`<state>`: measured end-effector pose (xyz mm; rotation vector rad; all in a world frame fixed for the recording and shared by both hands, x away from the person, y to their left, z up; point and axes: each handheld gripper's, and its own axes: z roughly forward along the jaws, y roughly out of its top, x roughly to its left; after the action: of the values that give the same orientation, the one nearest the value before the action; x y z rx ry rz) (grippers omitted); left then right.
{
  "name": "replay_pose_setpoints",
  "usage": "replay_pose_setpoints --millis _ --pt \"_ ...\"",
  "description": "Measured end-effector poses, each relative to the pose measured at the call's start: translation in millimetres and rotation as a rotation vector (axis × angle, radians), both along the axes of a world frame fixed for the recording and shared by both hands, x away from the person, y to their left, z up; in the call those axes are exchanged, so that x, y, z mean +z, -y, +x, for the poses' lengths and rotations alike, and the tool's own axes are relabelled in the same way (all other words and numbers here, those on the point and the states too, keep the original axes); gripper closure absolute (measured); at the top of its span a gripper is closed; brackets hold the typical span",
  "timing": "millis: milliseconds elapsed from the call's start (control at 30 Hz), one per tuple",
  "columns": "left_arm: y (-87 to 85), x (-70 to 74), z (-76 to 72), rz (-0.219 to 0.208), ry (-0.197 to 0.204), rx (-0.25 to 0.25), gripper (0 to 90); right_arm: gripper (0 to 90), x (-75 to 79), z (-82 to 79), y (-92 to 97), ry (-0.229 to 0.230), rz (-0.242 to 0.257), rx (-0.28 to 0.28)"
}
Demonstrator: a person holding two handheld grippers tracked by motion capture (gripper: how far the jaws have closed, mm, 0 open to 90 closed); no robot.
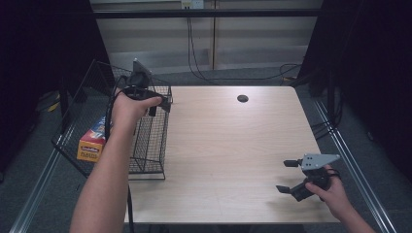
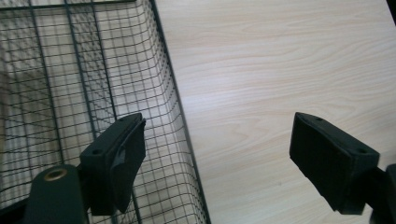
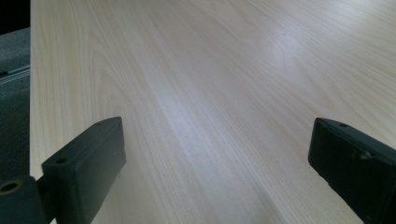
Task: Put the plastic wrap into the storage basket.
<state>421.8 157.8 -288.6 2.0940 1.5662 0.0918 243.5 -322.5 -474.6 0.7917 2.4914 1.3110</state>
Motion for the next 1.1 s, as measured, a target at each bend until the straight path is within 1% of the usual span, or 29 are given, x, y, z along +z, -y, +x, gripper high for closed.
replay_pose_setpoints --millis 133,267,367,467,500,533,567,600,667,700,767,800,900,933,1000,1100 --pt "8.4 -5.6 -1.6 -0.008 -0.008 -0.031 18.4 4.1 0.5 0.0 0.5 -0.005 0.003 0.004" --pt "16.6 -9.6 -3.7 -0.013 0.002 -0.053 18.2 4.1 0.5 0.2 0.4 0.001 0.001 0.002" --pt "21.9 -13.1 -5.2 -0.018 0.005 -0.081 18.1 4.1 0.6 -0.1 0.3 -0.005 0.002 0.006" --pt "26.9 -17.9 -7.0 -0.02 0.006 -0.107 17.5 4.1 0.7 -0.1 0.4 0.001 -0.001 0.004" --pt "29.0 -19.8 -7.7 -0.032 0.009 -0.105 16.9 4.1 0.7 -0.2 0.4 0.003 -0.002 0.002" --pt "29.0 -20.7 -7.6 -0.026 0.002 -0.13 16.7 4.1 0.8 -0.3 0.3 0.003 -0.003 0.001" --pt "30.8 -22.4 -8.4 -0.027 0.008 -0.126 16.7 4.1 0.8 -0.6 0.1 0.004 -0.005 -0.001" --pt "31.8 -23.8 -8.8 -0.026 0.01 -0.137 16.7 4.1 0.7 -0.5 0.1 0.008 -0.006 0.0" --pt "34.6 -26.9 -10.4 -0.041 0.012 -0.136 16.7 4.1 0.8 -0.5 0.2 0.008 -0.006 0.0" --pt "35.7 -28.4 -10.9 -0.045 0.01 -0.146 16.6 4.1 0.9 -0.4 0.4 0.008 -0.005 0.001" --pt "36.5 -31.5 -11.5 -0.034 0.01 -0.168 16.4 4.1 0.9 -0.4 0.5 0.008 -0.005 0.0" --pt "38.2 -33.2 -12.4 -0.043 0.012 -0.164 16.1 4.1 0.9 -0.3 0.5 0.008 -0.004 0.001" --pt "39.6 -37.9 -13.3 -0.04 0.014 -0.176 15.4 4.1 1.0 -0.8 0.3 0.003 -0.006 0.0" --pt "40.8 -39.7 -13.8 -0.051 0.012 -0.175 15.3 4.1 1.0 -0.8 0.3 0.004 -0.005 0.0" --pt "41.8 -42.9 -14.3 -0.05 0.009 -0.186 15.1 4.1 1.2 -1.0 0.4 0.005 -0.009 -0.003" --pt "43.8 -47.4 -15.4 -0.049 0.019 -0.204 14.4 4.1 1.4 -0.6 1.2 0.003 -0.005 0.006"
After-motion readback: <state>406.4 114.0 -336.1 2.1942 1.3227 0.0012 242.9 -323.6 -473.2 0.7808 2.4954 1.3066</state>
